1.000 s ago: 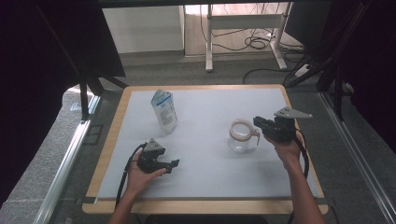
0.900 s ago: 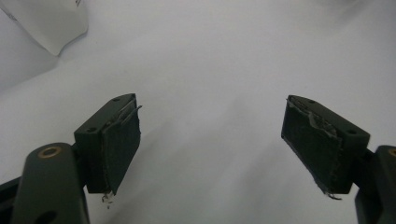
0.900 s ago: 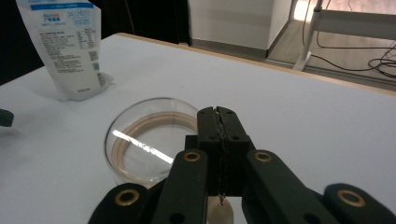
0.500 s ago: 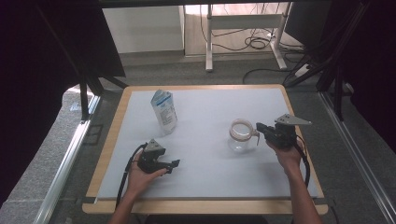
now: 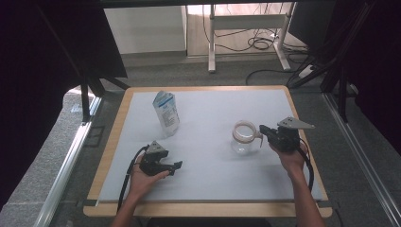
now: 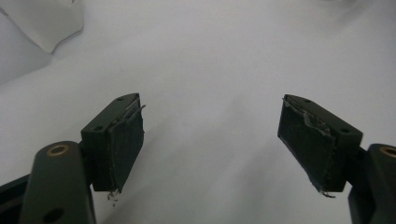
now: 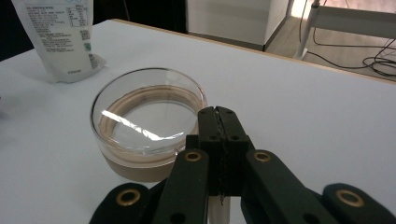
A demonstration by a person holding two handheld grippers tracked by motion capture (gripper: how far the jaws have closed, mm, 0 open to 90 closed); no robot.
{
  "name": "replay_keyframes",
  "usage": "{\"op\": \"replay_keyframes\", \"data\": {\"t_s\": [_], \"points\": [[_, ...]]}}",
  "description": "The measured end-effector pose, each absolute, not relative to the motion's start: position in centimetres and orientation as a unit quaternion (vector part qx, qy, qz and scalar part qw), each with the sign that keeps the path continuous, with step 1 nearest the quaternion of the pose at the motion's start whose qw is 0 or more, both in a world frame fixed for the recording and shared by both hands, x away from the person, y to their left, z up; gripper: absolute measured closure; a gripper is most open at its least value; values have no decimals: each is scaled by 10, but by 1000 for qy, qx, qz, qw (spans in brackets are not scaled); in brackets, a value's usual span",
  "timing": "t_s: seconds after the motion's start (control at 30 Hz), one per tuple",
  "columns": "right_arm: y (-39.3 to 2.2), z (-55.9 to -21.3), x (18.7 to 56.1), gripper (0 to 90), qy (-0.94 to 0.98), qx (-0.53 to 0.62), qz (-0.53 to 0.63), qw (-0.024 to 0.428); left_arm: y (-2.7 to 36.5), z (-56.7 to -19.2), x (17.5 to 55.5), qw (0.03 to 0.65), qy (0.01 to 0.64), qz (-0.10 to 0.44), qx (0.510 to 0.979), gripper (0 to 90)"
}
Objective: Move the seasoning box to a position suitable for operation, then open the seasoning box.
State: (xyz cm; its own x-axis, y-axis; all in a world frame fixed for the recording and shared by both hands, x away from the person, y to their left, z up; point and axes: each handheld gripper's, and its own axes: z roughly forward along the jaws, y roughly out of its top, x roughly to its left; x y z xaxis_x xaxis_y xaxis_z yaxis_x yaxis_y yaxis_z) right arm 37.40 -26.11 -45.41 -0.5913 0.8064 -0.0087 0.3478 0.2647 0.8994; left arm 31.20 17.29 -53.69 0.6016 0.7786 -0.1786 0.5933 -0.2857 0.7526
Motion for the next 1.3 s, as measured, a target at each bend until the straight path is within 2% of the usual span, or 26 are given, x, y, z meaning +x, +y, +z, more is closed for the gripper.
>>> {"op": "replay_keyframes", "data": {"t_s": [0.07,0.2,0.57,0.87,1.07,1.27,1.3], "points": [[-260,-454,374,899,758,380,469,246,173,-537,312,415,433,112,793,229],[-258,-455,372,899,762,371,467,251,173,-536,311,424,433,109,788,300],[-262,-457,368,899,753,371,482,249,171,-535,313,430,436,111,783,336],[-264,-460,366,900,748,368,495,245,164,-531,316,431,435,117,781,408],[-265,-461,366,900,746,368,500,243,152,-527,323,428,428,124,786,573],[-268,-463,365,900,744,368,504,240,138,-522,332,431,419,127,789,714],[-268,-463,365,900,744,368,504,240,136,-521,333,434,418,128,788,714]]}}
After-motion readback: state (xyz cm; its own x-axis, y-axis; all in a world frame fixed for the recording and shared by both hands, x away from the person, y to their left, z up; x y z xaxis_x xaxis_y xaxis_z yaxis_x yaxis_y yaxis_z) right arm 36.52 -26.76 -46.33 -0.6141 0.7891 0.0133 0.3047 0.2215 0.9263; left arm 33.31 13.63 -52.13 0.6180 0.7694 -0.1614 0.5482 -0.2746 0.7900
